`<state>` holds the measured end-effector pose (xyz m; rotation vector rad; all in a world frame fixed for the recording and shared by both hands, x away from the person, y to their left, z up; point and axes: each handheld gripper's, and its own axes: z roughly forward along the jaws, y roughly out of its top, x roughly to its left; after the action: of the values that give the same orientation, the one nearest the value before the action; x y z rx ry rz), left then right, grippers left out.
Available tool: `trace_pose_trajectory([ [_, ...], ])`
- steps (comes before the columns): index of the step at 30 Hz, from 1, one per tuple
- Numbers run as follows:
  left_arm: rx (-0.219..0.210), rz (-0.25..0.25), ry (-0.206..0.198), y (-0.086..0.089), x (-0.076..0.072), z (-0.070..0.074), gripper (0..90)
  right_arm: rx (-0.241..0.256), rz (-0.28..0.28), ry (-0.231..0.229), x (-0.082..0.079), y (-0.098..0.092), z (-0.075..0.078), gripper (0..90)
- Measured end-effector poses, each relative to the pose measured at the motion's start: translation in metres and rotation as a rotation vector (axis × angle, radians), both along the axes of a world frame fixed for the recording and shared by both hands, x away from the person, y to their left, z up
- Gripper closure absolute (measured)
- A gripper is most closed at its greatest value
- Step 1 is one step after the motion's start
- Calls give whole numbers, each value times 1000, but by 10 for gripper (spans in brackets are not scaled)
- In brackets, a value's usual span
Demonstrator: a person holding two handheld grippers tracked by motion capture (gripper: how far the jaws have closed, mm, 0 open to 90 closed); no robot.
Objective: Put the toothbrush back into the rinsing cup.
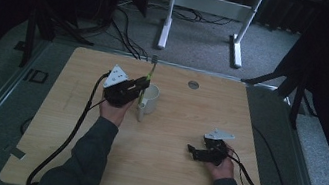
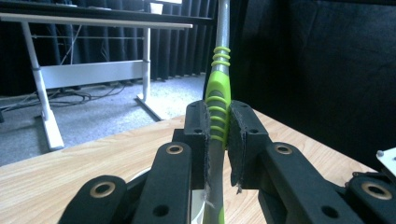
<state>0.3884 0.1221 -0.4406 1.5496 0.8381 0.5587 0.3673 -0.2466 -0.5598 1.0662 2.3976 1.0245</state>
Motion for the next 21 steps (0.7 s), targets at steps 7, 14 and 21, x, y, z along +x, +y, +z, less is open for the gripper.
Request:
trace_pose_trajectory([
  [7,-1,23,-10,-2,-1,-5,793,0,0,0,0,0,0,189],
  [14,10,22,-10,-3,-1,-8,793,0,-1,0,0,0,0,189],
  [21,20,21,-8,-6,1,-12,792,0,0,0,0,0,0,189],
])
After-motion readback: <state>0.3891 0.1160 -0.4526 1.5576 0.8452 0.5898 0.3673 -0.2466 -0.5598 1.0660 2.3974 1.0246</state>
